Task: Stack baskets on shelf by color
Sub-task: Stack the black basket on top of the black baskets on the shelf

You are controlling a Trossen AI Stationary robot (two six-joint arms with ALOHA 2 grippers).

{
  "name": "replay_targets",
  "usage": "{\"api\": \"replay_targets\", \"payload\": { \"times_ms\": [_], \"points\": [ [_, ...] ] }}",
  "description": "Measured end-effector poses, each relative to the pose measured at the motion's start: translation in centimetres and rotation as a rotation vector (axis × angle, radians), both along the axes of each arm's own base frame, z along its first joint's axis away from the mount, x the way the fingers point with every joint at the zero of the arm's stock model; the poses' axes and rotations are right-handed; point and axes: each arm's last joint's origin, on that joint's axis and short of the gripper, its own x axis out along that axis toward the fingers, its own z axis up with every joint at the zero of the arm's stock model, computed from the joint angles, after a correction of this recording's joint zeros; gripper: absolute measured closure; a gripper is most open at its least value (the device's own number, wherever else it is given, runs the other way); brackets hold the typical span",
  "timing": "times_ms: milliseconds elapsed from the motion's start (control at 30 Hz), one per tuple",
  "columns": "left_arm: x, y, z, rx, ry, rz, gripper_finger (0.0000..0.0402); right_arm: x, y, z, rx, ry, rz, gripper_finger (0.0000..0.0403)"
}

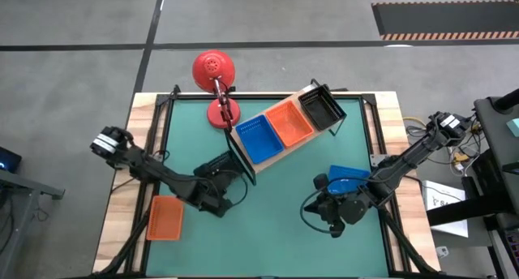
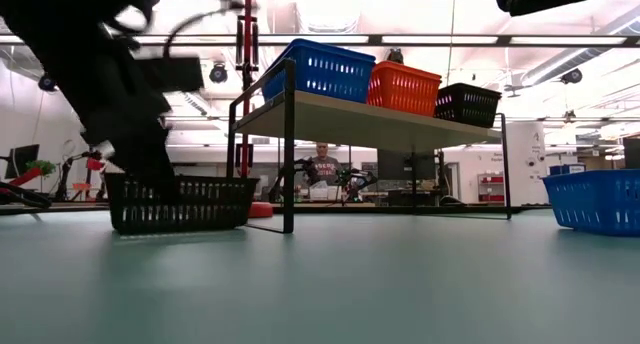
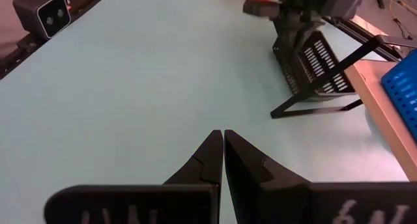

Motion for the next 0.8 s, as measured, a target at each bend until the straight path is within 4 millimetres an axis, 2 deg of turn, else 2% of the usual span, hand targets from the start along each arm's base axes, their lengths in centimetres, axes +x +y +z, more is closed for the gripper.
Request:
{"api": "replay_targets", "payload": {
  "times_ms": [100, 267, 433, 633, 800],
  "points": [
    [-0.8, -1.3, 1.0, -0.022, -0.013, -0.091, 0.0399, 0.1, 0.0, 0.1, 0.014, -0.007, -0.007, 0.0394],
    [-2.7, -4.0, 2.9, -0.157, 0.0, -0.309, 0.0401, 0.4, 0.4, 0.2, 0.052, -0.043, 0.008, 0.039],
    [-3.8, -6.7, 5.2, -0.264, -0.077, -0.491, 0.0401, 1.3, 0.7, 0.3, 0.076, -0.103, 0.042, 0.0355],
    [-2.7, -8.9, 7.2, -0.244, -0.21, -0.67, 0.0401, 3.4, 1.3, 0.3, 0.036, -0.25, 0.11, 0.0293],
    [-1.7, -9.9, 7.9, -0.182, -0.251, -0.769, 0.0401, 4.9, 0.9, 0.8, 0.116, -0.31, 0.237, 0.0257]
  ]
}}
